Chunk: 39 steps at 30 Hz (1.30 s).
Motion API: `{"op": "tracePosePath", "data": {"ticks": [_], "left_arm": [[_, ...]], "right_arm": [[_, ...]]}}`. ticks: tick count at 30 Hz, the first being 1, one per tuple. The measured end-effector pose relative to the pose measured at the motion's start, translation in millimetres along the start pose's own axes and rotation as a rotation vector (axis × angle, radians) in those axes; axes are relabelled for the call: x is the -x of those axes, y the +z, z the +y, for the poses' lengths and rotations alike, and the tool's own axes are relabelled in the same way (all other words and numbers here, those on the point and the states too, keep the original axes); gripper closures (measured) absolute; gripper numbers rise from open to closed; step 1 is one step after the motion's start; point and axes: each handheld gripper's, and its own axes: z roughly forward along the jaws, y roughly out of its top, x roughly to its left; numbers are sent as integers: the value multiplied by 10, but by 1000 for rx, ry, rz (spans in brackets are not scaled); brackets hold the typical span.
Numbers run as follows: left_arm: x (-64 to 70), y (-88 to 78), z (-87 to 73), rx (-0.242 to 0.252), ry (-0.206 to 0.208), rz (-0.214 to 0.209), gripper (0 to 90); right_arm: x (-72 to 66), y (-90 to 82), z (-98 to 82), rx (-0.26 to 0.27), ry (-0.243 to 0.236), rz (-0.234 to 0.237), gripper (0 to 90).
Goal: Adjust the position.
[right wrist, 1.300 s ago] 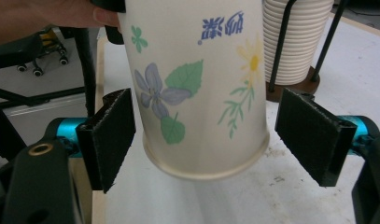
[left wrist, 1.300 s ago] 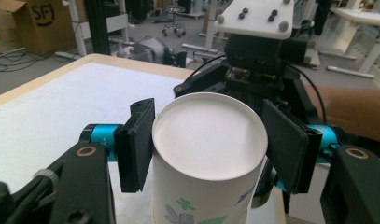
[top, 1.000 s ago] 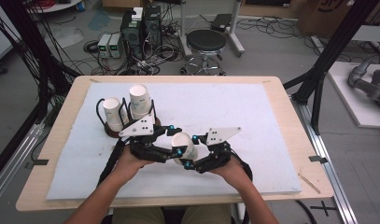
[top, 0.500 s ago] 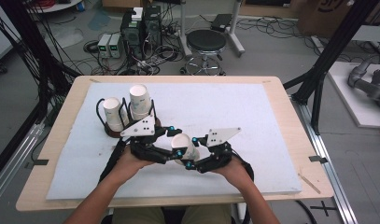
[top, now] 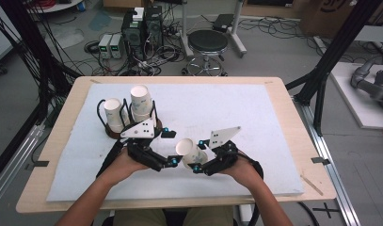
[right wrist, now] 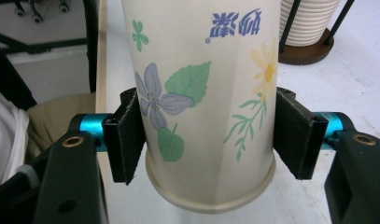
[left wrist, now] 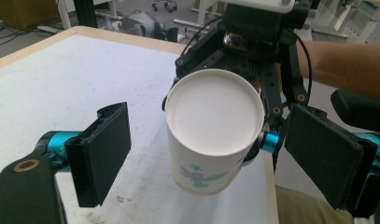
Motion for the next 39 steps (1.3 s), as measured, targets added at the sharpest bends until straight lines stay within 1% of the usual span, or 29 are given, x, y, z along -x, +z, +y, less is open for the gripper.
{"op": "tracePosePath", "data": {"ticks": [3, 5, 7, 8, 9, 10, 11, 12, 13, 15, 19, 23, 24, 25, 27, 28, 30, 31, 34, 36, 37, 39], "left_arm": [[7, 4, -3, -13, 8, -10, 146], [10, 4, -1, -22, 13, -18, 146], [17, 7, 3, -23, 12, -16, 146], [13, 2, 10, -34, 21, -19, 146], [17, 5, 15, -34, 20, -21, 147], [17, 4, 20, -39, 23, -24, 147], [25, 5, 28, -43, 21, -27, 146], [21, 2, 36, -51, 32, -30, 147], [27, 7, 42, -51, 29, -34, 147], [30, 11, 57, -66, 37, -42, 147], [33, 33, 73, -96, 57, -52, 162], [28, 47, 76, -114, 61, -55, 178], [29, 48, 77, -117, 63, -56, 179], [28, 51, 78, -120, 66, -59, 179], [34, 56, 85, -129, 67, -62, 188], [33, 57, 87, -137, 72, -64, 191], [38, 66, 90, -146, 71, -72, 197], [36, 66, 94, -159, 81, -75, 200], [39, 82, 90, -167, 81, -84, 209], [40, 90, 85, -177, 78, -83, 211], [36, 95, 81, -186, 85, -86, 215], [42, 104, 78, -195, 83, -88, 219]], "right_arm": [[0, -14, 28, -12, -13, 4, 333], [-8, -32, 70, -40, -25, 5, 332], [-12, -43, 105, -58, -43, 7, 332], [-14, -48, 119, -66, -48, 8, 333], [-18, -57, 157, -89, -61, 10, 332], [-18, -57, 157, -89, -61, 10, 332], [-19, -61, 171, -96, -65, 10, 332], [-19, -63, 193, -105, -73, 10, 332], [-22, -65, 211, -114, -77, 14, 332], [-26, -63, 251, -134, -89, 15, 332], [-38, -50, 338, -189, -117, 23, 331], [-41, -43, 412, -233, -138, 33, 332], [-44, -35, 436, -259, -151, 31, 332], [-44, -35, 436, -259, -151, 31, 332], [-54, -27, 460, -285, -157, 39, 332], [-53, -22, 470, -292, -166, 40, 332], [-55, -17, 488, -308, -168, 44, 332], [-55, -12, 497, -317, -174, 44, 332], [-63, 2, 524, -350, -179, 46, 331], [-65, 13, 543, -369, -187, 47, 331], [-65, 29, 557, -383, -192, 56, 332], [-66, 33, 562, -389, -193, 60, 332]]}}
